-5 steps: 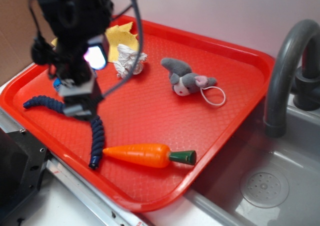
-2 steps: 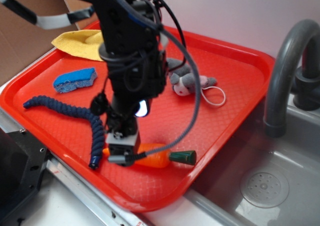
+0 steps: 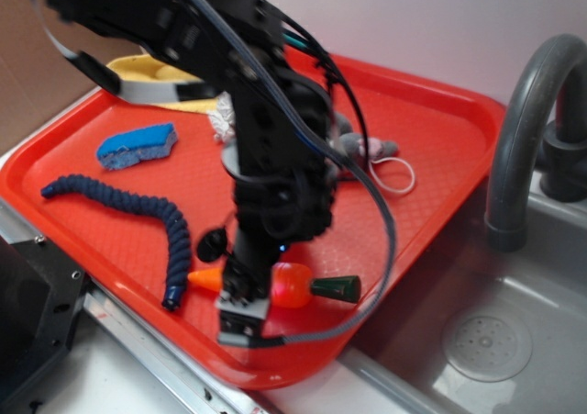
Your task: Grab the carrot.
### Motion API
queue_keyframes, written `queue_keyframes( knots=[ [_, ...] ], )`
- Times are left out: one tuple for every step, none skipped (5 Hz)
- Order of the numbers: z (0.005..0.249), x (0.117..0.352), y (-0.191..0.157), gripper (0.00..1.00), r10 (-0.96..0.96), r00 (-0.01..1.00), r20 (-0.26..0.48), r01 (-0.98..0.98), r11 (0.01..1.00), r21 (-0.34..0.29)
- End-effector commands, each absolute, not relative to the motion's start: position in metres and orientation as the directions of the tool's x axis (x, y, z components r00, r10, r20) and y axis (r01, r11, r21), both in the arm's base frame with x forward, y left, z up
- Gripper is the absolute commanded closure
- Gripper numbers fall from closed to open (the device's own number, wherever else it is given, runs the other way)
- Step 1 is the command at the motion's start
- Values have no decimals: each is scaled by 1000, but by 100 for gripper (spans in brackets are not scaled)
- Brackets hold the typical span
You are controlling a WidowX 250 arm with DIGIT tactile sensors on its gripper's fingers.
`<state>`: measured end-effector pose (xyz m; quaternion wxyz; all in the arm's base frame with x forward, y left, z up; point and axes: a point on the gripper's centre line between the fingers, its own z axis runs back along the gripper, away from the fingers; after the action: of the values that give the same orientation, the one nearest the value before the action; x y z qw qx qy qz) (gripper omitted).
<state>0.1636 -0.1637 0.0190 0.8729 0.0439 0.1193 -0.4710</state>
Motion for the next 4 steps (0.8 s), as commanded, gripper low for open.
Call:
queue_keyframes(
  knots=[
    [16, 160, -174, 100, -829, 503, -243, 856, 518, 6],
    [19, 159, -175, 100, -817, 526, -238, 844, 535, 28],
    [35, 163, -164, 100, -757, 619, -210, 780, 624, 48],
    [78, 167, -143, 100, -586, 789, -185, 601, 799, 34]
  ],
)
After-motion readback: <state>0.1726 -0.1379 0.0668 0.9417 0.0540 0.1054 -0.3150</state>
